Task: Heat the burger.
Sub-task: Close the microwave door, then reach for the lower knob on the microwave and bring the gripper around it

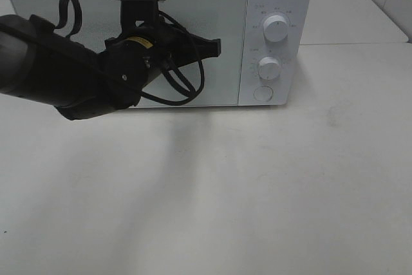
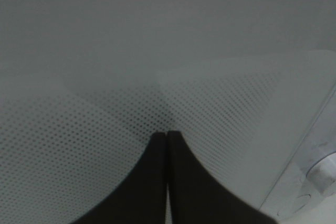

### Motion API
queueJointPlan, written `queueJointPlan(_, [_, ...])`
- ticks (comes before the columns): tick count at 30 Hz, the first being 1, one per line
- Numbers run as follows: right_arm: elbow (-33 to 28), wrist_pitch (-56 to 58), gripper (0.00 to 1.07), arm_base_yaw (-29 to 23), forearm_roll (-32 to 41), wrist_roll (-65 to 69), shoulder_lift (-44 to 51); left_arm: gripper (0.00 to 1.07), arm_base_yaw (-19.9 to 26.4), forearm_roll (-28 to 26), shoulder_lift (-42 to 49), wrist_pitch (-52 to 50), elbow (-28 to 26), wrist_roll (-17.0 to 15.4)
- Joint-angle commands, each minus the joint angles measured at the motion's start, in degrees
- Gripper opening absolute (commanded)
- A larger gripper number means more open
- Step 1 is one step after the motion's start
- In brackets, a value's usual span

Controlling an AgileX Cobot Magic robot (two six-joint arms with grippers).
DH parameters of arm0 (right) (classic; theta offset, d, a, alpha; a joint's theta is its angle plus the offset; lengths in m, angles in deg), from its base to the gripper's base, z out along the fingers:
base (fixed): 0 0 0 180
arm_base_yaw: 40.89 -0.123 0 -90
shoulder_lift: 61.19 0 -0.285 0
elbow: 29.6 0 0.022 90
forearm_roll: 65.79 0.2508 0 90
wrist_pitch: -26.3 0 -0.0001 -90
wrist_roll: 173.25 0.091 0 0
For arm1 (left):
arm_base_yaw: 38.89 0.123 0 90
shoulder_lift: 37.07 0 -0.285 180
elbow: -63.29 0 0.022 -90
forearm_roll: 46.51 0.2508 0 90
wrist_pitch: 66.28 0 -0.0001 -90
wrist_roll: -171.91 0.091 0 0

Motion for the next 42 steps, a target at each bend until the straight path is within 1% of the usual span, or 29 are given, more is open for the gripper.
queueJointPlan(1, [0.1,-0.1,0.75,0.4,-0.3,0.2,1.6,0.0,0.5,-1.6,0.2,-2.6,-1.5,0.2])
queueJointPlan(3, [0.1,-0.1,0.75,0.4,-0.3,0.2,1.6,0.0,-1.4,-1.5,0.3,-0.1,-1.5,0.3])
queueJointPlan(6, [0.1,-0.1,0.75,0.4,-0.3,0.2,1.6,0.0,-2.0,-1.5,0.6,1.3,-1.5,0.3])
queueJointPlan(8, [0.1,-0.1,0.75,0.4,-0.3,0.2,1.6,0.0,-3.5,-0.7,1.9,8.9,-1.5,0.3])
queueJointPlan(10, [0.1,-0.1,0.75,0.4,-0.3,0.2,1.6,0.0,-3.5,-0.2,2.6,12.4,-1.5,0.3])
queueJointPlan(11, [0.1,-0.1,0.75,0.4,-0.3,0.2,1.6,0.08,-3.4,1.3,3.8,19.3,-1.5,0.3])
queueJointPlan(12, [0.1,-0.1,0.75,0.4,-0.3,0.2,1.6,0.08,-3.4,1.3,3.8,19.3,-1.5,0.3])
queueJointPlan(13, [0.1,-0.1,0.75,0.4,-0.3,0.2,1.6,0.13,-3.4,2.3,4.6,23.0,-1.5,0.3])
queueJointPlan(14, [0.1,-0.1,0.75,0.4,-0.3,0.2,1.6,0.29,-3.0,5.8,5.7,29.7,-1.5,0.3])
queueJointPlan(15, [0.1,-0.1,0.75,0.4,-0.3,0.2,1.6,0.29,-3.0,5.8,5.7,29.7,-1.5,0.3])
queueJointPlan(16, [0.1,-0.1,0.75,0.4,-0.3,0.2,1.6,0.4,-3.0,7.5,6.4,33.4,-1.5,0.3])
queueJointPlan(17, [0.1,-0.1,0.75,0.4,-0.3,0.2,1.6,0.66,-3.0,8.6,7.6,39.4,-1.5,-0.2])
queueJointPlan(18, [0.1,-0.1,0.75,0.4,-0.3,0.2,1.6,0.66,-3.0,8.6,7.6,39.4,-1.5,-0.2])
queueJointPlan(19, [0.1,-0.1,0.75,0.4,-0.3,0.2,1.6,0.79,-3.0,8.6,8.1,42.3,-1.5,-0.5])
queueJointPlan(20, [0.1,-0.1,0.75,0.4,-0.3,0.2,1.6,0.99,-3.0,8.8,9.2,46.6,-1.5,-0.3])
queueJointPlan(24, [0.1,-0.1,0.75,0.4,-0.3,0.2,1.6,1.01,-3.0,10.7,10.7,52.3,-1.5,-0.1])
queueJointPlan(26, [0.1,-0.1,0.75,0.4,-0.3,0.2,1.6,1.0,-3.0,14.8,12.2,57.6,-1.5,-0.1])
queueJointPlan(27, [0.1,-0.1,0.75,0.4,-0.3,0.2,1.6,1.0,-3.0,14.8,12.2,57.6,-1.5,-0.1])
queueJointPlan(29, [0.1,-0.1,0.75,0.4,-0.3,0.2,1.6,1.0,-3.0,20.1,13.6,63.4,-1.5,-0.1])
queueJointPlan(30, [0.1,-0.1,0.75,0.4,-0.3,0.2,1.6,1.0,-3.0,20.1,13.6,63.4,-1.5,-0.1])
queueJointPlan(31, [0.1,-0.1,0.75,0.4,-0.3,0.2,1.6,1.0,-3.0,23.4,14.6,67.2,-1.5,-0.2])
queueJointPlan(33, [0.1,-0.1,0.75,0.4,-0.3,0.2,1.6,1.0,-3.0,24.2,15.0,68.8,-1.5,-0.3])
queueJointPlan(34, [0.1,-0.1,0.75,0.4,-0.3,0.2,1.6,1.0,-3.0,24.8,15.8,72.5,-1.5,-2.1])
queueJointPlan(35, [0.1,-0.1,0.75,0.4,-0.3,0.2,1.6,1.0,-3.0,24.8,15.8,72.5,-1.5,-2.1])
queueJointPlan(36, [0.1,-0.1,0.75,0.4,-0.3,0.2,1.6,1.0,-2.2,25.2,16.8,75.7,-1.5,-4.8])
queueJointPlan(38, [0.1,-0.1,0.75,0.4,-0.3,0.2,1.6,1.0,-1.8,25.2,17.2,77.5,-1.5,-5.8])
queueJointPlan(39, [0.1,-0.1,0.75,0.4,-0.3,0.2,1.6,1.0,-0.1,25.3,18.2,80.8,-1.5,-7.7])
queueJointPlan(41, [0.1,-0.1,0.75,0.4,-0.3,0.2,1.6,1.0,1.1,25.2,18.4,82.0,-1.5,-8.1])
queueJointPlan(42, [0.1,-0.1,0.75,0.4,-0.3,0.2,1.6,1.0,3.7,25.1,19.0,84.8,-1.5,-8.3])
